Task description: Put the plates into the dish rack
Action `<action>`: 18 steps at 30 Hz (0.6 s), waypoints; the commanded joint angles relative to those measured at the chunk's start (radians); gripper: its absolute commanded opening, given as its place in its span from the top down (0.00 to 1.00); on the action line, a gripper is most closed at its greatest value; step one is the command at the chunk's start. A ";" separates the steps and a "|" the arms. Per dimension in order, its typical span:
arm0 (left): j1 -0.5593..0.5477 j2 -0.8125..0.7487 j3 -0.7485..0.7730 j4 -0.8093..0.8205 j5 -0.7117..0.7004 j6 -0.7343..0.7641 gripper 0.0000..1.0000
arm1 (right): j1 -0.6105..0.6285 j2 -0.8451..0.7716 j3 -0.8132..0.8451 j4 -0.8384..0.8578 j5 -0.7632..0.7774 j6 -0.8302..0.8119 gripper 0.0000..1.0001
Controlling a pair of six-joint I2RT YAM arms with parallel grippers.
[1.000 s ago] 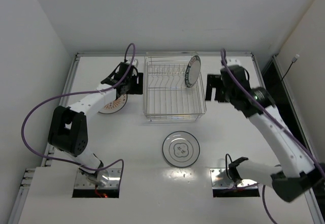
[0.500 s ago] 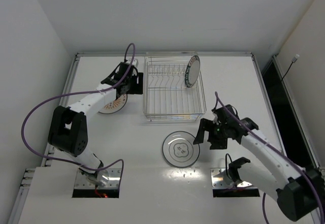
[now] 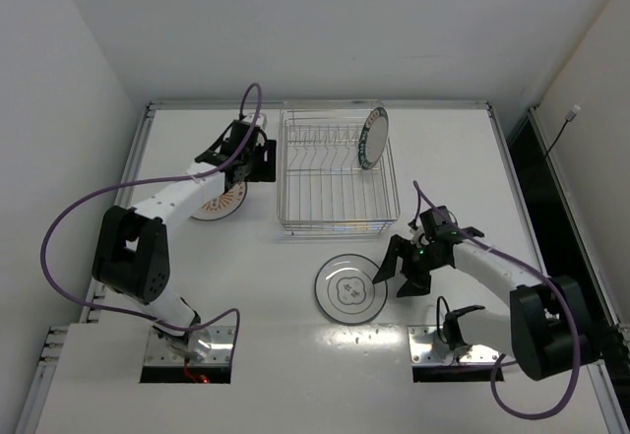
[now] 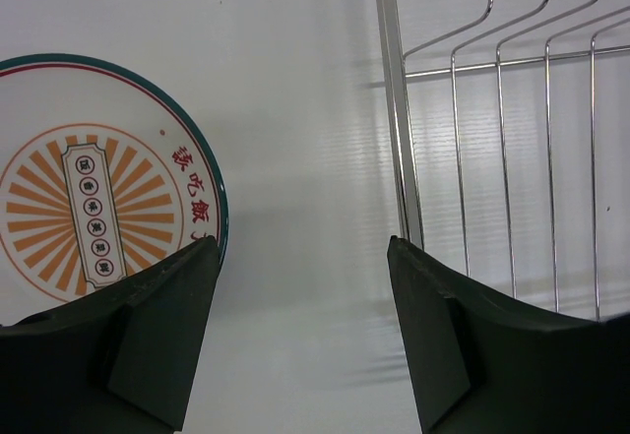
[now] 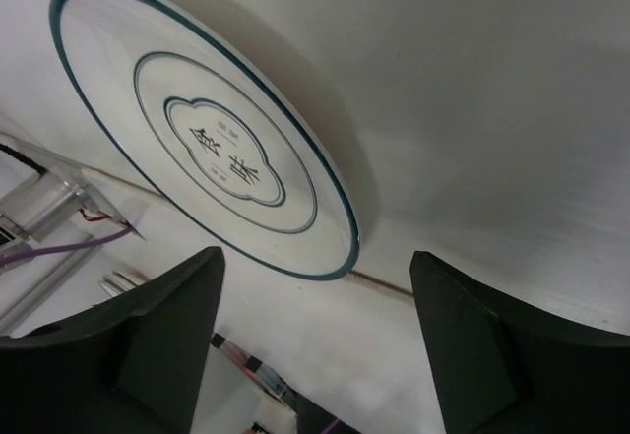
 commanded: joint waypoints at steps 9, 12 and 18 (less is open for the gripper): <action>0.000 -0.079 0.000 0.021 -0.041 0.015 0.33 | 0.022 0.144 0.012 0.180 -0.019 0.061 0.36; 0.000 -0.088 -0.009 0.021 -0.050 0.015 0.32 | 0.048 0.153 0.025 0.180 0.010 0.070 0.40; 0.000 -0.088 -0.009 0.021 -0.050 0.015 0.32 | 0.079 0.218 0.052 0.191 0.019 0.081 0.62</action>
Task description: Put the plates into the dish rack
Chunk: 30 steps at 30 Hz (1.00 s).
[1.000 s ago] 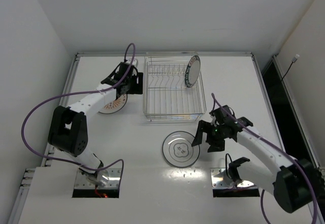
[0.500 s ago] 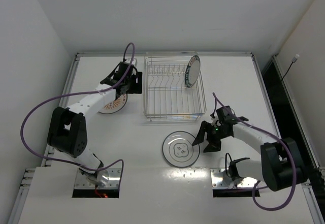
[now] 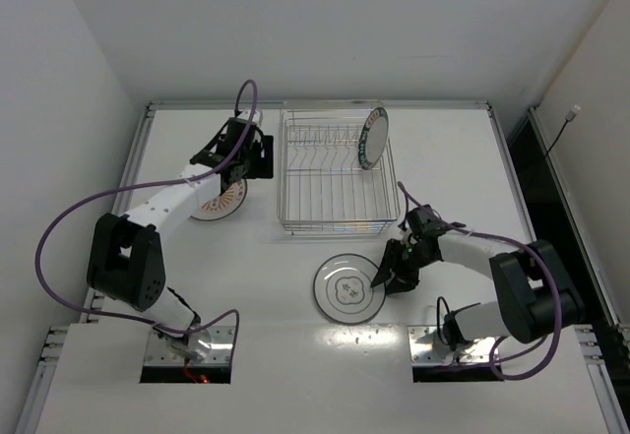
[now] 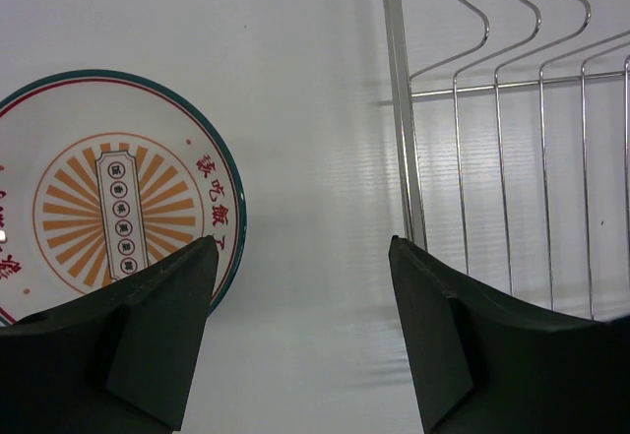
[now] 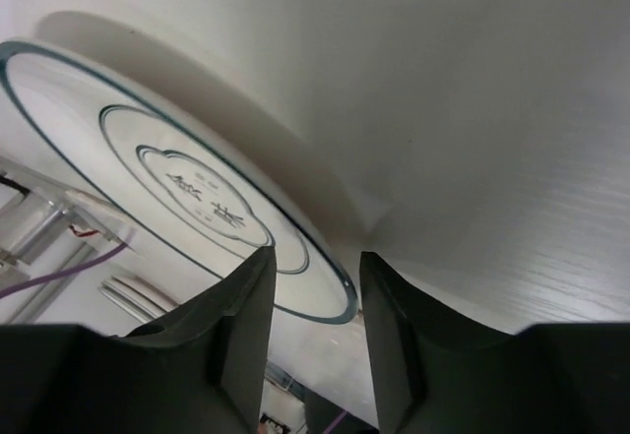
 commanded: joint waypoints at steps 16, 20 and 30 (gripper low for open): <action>0.000 -0.030 -0.009 0.021 -0.030 0.010 0.32 | 0.060 -0.073 0.096 -0.133 0.060 -0.079 1.00; 0.000 -0.030 -0.009 0.021 -0.030 0.010 0.32 | 0.060 -0.271 0.131 -0.332 0.106 -0.110 1.00; 0.000 -0.030 -0.009 0.021 -0.030 0.010 0.32 | 0.069 -0.477 0.542 -0.616 0.312 -0.151 1.00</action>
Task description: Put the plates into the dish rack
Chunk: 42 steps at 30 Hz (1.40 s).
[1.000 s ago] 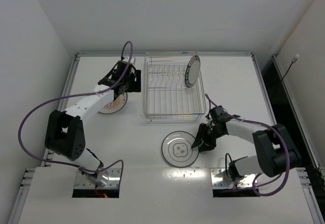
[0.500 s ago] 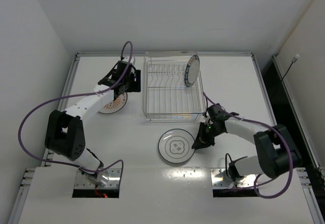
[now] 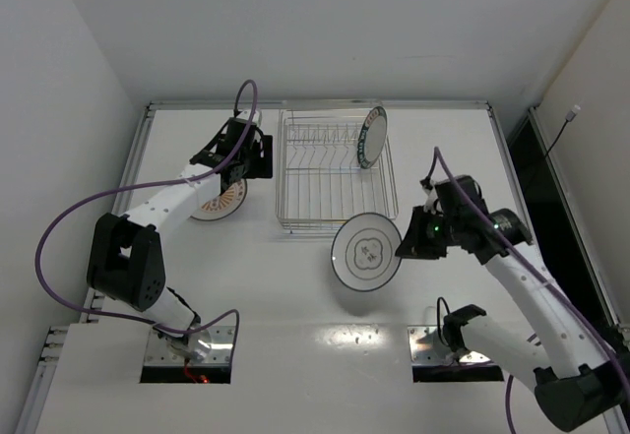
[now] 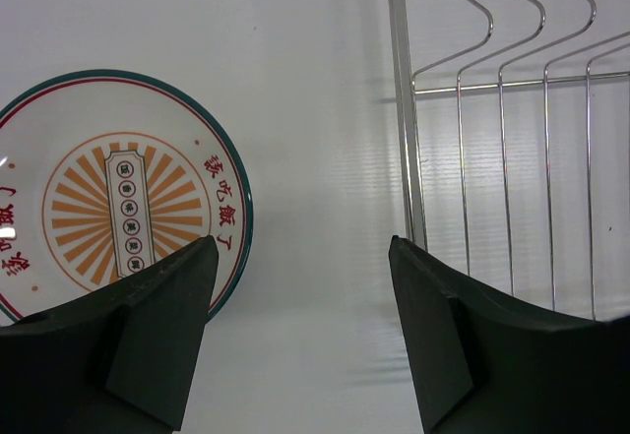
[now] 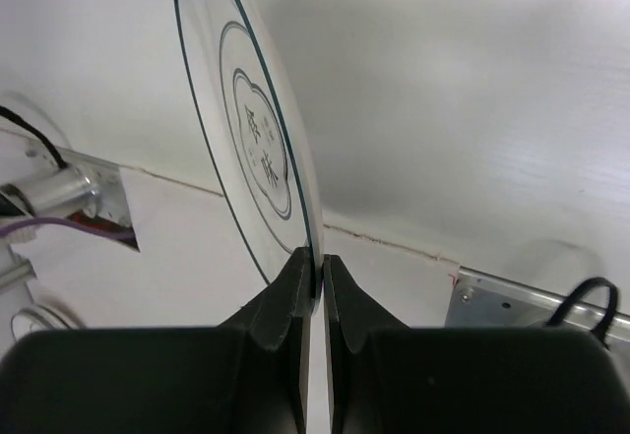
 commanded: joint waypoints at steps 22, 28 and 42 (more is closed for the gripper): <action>0.000 -0.030 -0.018 0.021 -0.001 0.010 0.32 | 0.016 0.837 1.097 0.140 0.853 -0.172 1.00; 0.000 -0.030 -0.018 0.021 -0.001 0.010 0.32 | 0.048 1.026 1.254 0.149 0.936 -0.205 1.00; 0.000 -0.030 -0.018 0.021 -0.011 0.010 0.32 | 0.126 1.188 1.206 0.183 1.074 -0.234 1.00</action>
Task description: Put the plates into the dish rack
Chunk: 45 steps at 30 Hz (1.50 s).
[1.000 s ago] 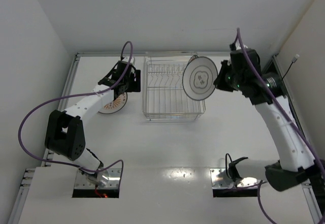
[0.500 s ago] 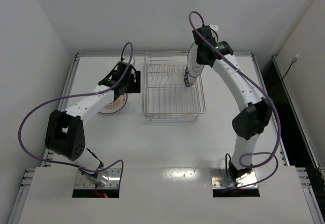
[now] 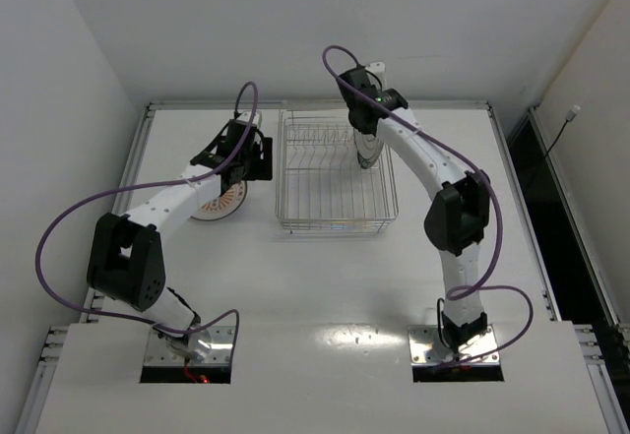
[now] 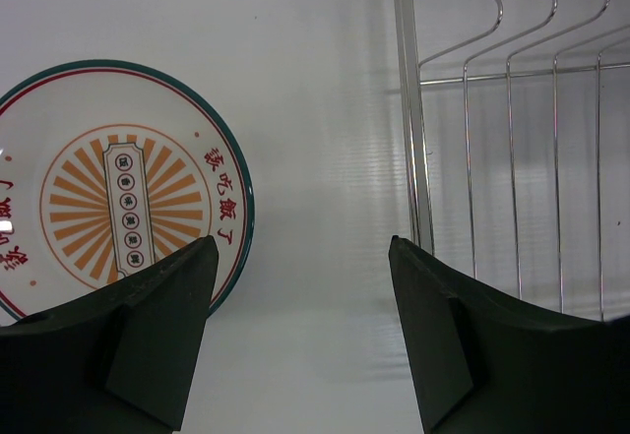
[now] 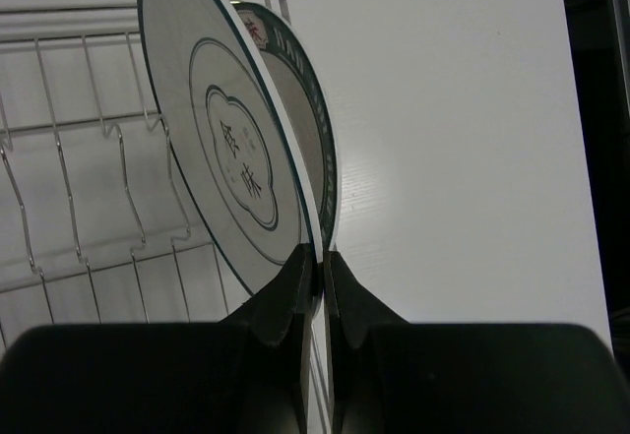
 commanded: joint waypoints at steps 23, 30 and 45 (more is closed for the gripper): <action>0.000 0.097 0.033 -0.071 -0.177 -0.019 0.32 | 0.084 -0.364 -0.186 0.031 -0.242 0.048 0.00; -0.012 0.172 0.044 -0.102 -0.272 -0.028 0.32 | 0.102 -0.635 -0.387 0.022 -0.432 0.048 0.00; -0.069 0.410 0.131 -0.228 -0.401 -0.046 0.27 | 0.102 -0.869 -0.562 0.022 -0.496 0.057 0.00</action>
